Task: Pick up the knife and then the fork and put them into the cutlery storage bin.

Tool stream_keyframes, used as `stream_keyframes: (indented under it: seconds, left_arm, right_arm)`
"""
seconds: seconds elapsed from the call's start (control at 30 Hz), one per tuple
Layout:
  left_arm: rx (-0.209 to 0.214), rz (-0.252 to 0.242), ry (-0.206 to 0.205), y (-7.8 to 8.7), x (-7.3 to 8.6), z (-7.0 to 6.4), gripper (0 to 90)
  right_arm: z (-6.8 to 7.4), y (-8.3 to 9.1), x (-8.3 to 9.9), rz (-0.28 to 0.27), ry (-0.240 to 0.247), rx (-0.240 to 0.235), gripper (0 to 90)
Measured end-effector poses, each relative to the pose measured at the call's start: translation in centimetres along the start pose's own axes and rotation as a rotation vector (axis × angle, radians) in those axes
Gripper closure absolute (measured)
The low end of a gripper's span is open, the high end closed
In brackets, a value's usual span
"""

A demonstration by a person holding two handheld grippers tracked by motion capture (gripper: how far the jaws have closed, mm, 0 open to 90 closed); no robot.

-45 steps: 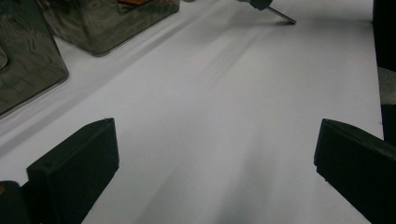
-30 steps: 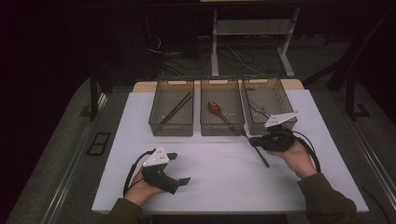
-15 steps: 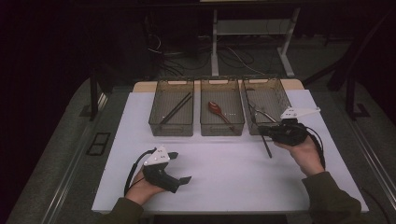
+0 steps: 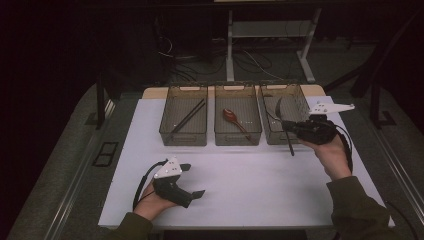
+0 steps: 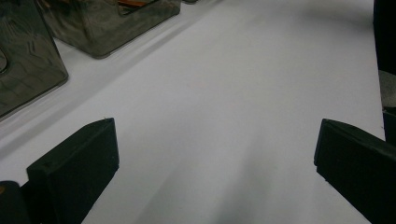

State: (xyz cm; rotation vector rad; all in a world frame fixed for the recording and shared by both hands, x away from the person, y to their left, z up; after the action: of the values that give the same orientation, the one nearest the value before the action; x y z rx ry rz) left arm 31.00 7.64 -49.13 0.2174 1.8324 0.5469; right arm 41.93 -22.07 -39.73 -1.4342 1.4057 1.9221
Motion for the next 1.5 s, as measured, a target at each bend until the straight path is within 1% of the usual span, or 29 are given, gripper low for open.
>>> stream_keyframes:
  seconds: [0.1, 0.23, 0.37, 0.53, 0.67, 0.73, 0.8, 0.9, 0.93, 1.0, 1.13, 1.23, 1.33, 1.43, 1.47, 1.5]
  left_arm:
    - [0.0, 0.004, -0.003, 0.1, 0.0, 0.0, 0.0]
    - [-0.001, -0.006, 0.001, 0.1, -0.1, 0.0, 0.0]
    - [0.002, -0.004, -0.002, 0.1, -0.1, 0.0, 0.0]
    - [0.001, -0.006, -0.002, 0.2, -0.1, 0.0, 0.0]
    - [0.002, -0.003, -0.003, 0.2, -0.1, 0.0, 0.0]
    - [0.002, -0.004, -0.003, 0.2, -0.1, 0.0, 0.0]
    - [0.003, -0.003, -0.004, 0.2, -0.1, 0.0, 0.0]
    - [0.004, -0.003, -0.006, 0.2, -0.1, -0.1, 0.0]
    - [0.004, -0.003, -0.007, 0.2, -0.1, -0.1, 0.0]
    - [0.002, -0.003, -0.003, 0.2, -0.1, 0.0, 0.0]
    - [0.004, -0.005, -0.006, 0.2, -0.1, -0.1, 0.0]
    - [0.004, -0.004, -0.006, 0.2, -0.1, -0.1, 0.0]
    - [0.004, -0.003, -0.005, 0.1, -0.1, -0.1, 0.0]
    - [0.004, -0.003, -0.005, 0.1, -0.1, -0.1, 0.0]
    - [0.004, -0.003, -0.005, 0.1, -0.1, -0.1, 0.0]
    - [0.004, -0.003, -0.005, 0.1, -0.1, -0.1, 0.0]
  right_arm:
    - [-0.7, -0.1, -1.1, -0.02, -0.008, 0.012, 84.5]
    - [-1.8, -0.3, -2.6, -0.041, -0.011, 0.038, 84.5]
    - [-3.1, -0.9, -4.2, -0.06, -0.014, 0.076, 84.5]
    - [-5.0, -1.7, -5.4, -0.075, -0.02, 0.125, 84.5]
    - [-6.7, -2.7, -5.5, -0.069, -0.024, 0.172, 84.5]
    - [-7.7, -3.2, -5.2, -0.054, -0.023, 0.197, 84.5]
    - [-8.5, -3.8, -4.5, -0.03, -0.032, 0.217, 84.4]
    - [-9.4, -4.7, -3.2, 0.023, -0.047, 0.223, 84.5]
    - [-9.7, -5.0, -2.7, 0.043, -0.041, 0.23, 84.5]
    - [-9.9, -5.4, -1.9, 0.077, -0.037, 0.232, 84.5]
    - [-10.3, -5.8, -0.5, 0.126, -0.04, 0.235, 84.4]
    - [-10.5, -6.2, 0.7, 0.173, -0.03, 0.244, 84.4]
    - [-10.7, -6.4, 1.7, 0.211, -0.031, 0.238, 84.4]
    - [-11.0, -6.7, 2.5, 0.252, -0.008, 0.248, 84.4]
    - [-11.0, -6.7, 2.7, 0.265, -0.011, 0.246, 84.4]
    - [-11.0, -6.8, 2.9, 0.27, -0.004, 0.245, 84.4]
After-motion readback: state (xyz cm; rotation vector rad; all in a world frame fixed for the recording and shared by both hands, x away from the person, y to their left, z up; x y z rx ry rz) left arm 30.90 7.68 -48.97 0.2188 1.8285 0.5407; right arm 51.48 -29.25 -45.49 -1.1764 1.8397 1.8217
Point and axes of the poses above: each handheld gripper's, and its own axes: y roughly backward along the jaws, x roughly out of its underside, z roughly to its left, the point moved 10 cm from there along -y, roughly forward along the jaws, and after that the axes turned 15 degrees about x, right-handed, at the moved point
